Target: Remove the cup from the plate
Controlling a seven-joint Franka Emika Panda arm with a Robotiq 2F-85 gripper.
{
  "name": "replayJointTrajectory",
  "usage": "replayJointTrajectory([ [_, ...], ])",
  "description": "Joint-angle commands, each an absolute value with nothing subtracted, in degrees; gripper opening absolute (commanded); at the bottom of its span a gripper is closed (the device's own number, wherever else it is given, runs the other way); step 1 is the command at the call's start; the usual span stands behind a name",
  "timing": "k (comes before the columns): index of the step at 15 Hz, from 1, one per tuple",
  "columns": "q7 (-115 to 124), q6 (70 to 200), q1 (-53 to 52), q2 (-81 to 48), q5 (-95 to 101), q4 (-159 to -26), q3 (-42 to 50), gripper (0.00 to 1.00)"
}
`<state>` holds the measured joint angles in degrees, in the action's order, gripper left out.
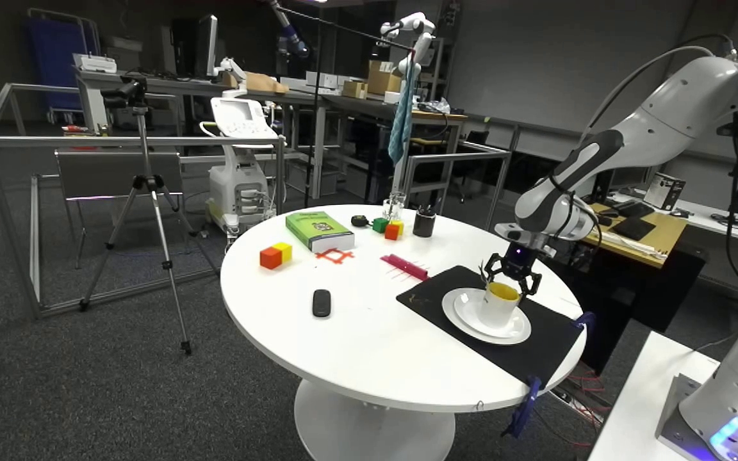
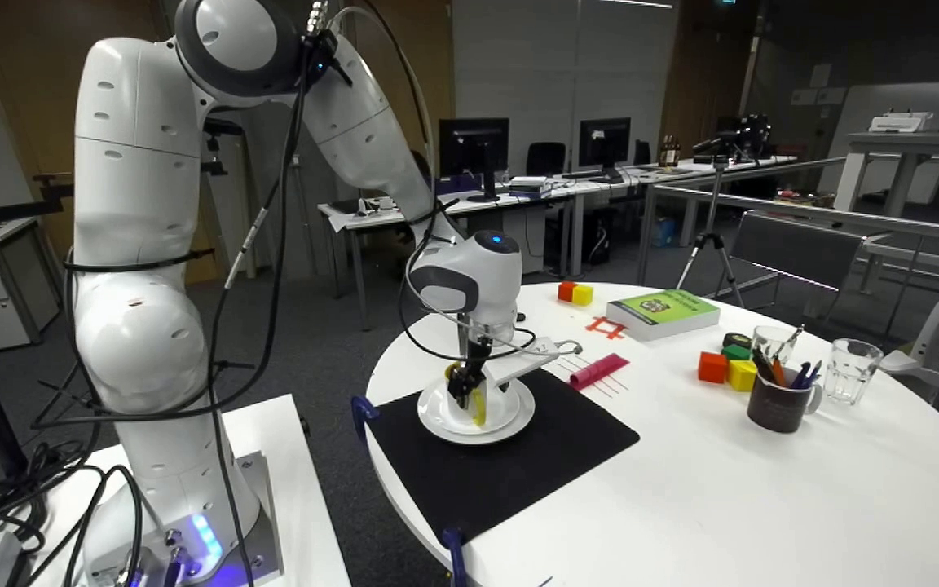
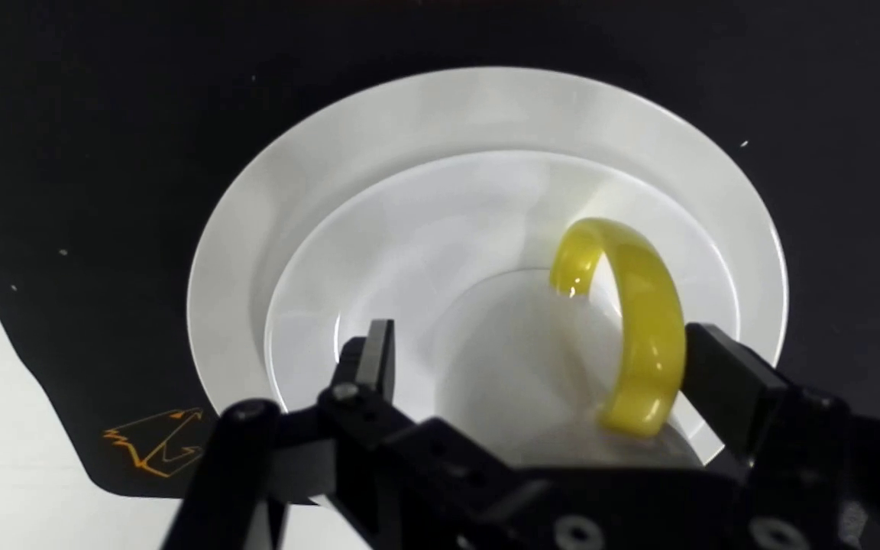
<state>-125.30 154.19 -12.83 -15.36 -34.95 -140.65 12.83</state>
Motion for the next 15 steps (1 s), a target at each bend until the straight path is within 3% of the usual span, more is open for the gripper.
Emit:
replayJointTrajectory([
  [1, -120.5, 154.4, -4.3, -10.5, -27.5, -143.1, 5.4, 1.00],
  [13, -91.3, 154.3, 0.1, -8.2, -9.6, -144.8, 1.4, 1.00],
  [14, -90.2, 154.2, 0.5, -8.2, -8.8, -144.7, 1.1, 0.91],
  [15, -89.3, 154.3, 0.6, -8.3, -8.1, -144.6, 0.9, 0.74],
])
